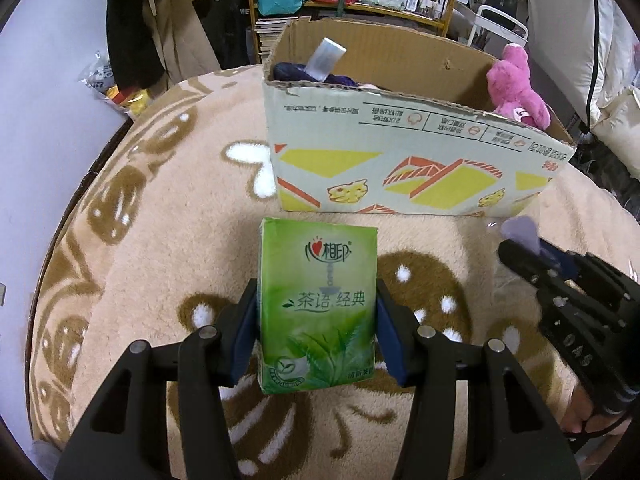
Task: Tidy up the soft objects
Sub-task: 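Lift the green pack with the left tool while the right tool carries the bag over the box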
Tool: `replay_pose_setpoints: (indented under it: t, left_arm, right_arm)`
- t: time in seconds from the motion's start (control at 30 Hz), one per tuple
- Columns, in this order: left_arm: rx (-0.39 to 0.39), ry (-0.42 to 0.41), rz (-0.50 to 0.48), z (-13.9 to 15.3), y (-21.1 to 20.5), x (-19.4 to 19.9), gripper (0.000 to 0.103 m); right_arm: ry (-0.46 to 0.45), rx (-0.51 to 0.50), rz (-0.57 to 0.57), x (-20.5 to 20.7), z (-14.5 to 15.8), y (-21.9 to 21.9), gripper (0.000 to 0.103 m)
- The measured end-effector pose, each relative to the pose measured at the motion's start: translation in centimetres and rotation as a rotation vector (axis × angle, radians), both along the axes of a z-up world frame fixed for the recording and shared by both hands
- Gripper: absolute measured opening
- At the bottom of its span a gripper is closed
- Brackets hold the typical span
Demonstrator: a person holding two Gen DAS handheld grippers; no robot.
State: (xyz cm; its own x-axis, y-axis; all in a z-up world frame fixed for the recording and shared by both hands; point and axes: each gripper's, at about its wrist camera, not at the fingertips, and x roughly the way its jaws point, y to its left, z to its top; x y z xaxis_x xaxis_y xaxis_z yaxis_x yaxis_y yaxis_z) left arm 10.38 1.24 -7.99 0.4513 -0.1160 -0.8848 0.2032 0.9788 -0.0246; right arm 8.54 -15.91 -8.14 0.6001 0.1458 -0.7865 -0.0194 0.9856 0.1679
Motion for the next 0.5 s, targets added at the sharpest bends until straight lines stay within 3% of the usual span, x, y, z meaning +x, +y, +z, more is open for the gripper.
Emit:
replay_pose_setpoints:
  t: [0.13,0.5]
  left_arm:
    - [0.003,-0.048,0.002,0.9,0.1,-0.5,0.051]
    - [-0.067,-0.306,-0.036,6.0,0.2,-3.3,0.051]
  right_arm:
    - [-0.041,-0.002,-0.007,-0.5,1.7,-0.2,0.025]
    - [-0.205,0.011,-0.031,-2.3,6.5,-0.1,0.025]
